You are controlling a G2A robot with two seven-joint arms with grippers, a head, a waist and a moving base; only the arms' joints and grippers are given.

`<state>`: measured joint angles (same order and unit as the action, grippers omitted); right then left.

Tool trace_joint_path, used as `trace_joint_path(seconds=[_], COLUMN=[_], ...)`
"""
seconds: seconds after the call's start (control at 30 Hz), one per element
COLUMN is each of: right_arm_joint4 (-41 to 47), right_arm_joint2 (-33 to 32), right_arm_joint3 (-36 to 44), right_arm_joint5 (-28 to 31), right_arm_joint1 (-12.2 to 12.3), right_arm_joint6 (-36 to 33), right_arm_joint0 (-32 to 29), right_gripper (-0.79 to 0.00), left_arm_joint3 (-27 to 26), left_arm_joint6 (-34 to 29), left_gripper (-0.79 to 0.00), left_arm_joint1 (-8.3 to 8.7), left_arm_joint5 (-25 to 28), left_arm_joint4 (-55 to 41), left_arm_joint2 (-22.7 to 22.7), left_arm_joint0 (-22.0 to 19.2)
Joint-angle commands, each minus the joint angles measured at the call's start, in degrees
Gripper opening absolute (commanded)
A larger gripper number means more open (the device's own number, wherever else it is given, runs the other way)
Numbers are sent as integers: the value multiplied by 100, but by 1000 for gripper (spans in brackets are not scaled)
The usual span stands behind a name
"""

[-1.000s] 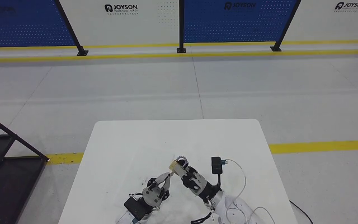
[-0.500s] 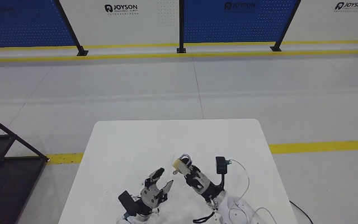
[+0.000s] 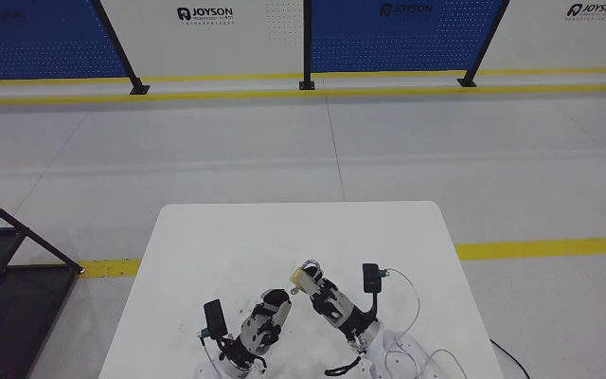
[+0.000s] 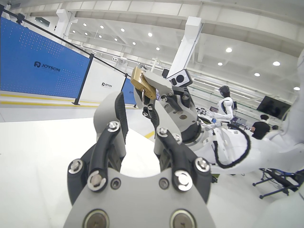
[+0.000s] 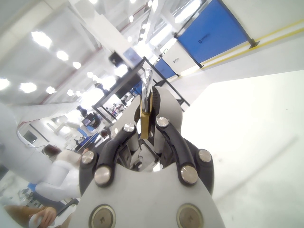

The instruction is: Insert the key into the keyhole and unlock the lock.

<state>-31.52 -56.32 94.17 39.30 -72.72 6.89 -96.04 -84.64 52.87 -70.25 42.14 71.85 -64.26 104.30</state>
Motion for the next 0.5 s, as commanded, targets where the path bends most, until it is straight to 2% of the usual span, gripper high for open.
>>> trace_joint_path(seconds=[0.0,0.27,0.47], right_arm_joint4=[-11,-88,-120], right_arm_joint2=[15,104,127], right_arm_joint3=[-1,-27,-42], right_arm_joint5=[-20,-86,-92], right_arm_joint1=[-2,-18,-19], right_arm_joint6=[-4,6,20], right_arm_joint0=[7,49,61], right_gripper=[-785,-785,-785], left_arm_joint3=[-74,-190,-171], left_arm_joint6=[-114,-325,-317], left_gripper=[-514,-539,-591], left_arm_joint1=[12,24,19], left_arm_joint5=[-25,-158,-343], left_arm_joint4=[-41,-107,-75], left_arm_joint2=[-18,37,106], left_arm_joint0=[31,37,-5])
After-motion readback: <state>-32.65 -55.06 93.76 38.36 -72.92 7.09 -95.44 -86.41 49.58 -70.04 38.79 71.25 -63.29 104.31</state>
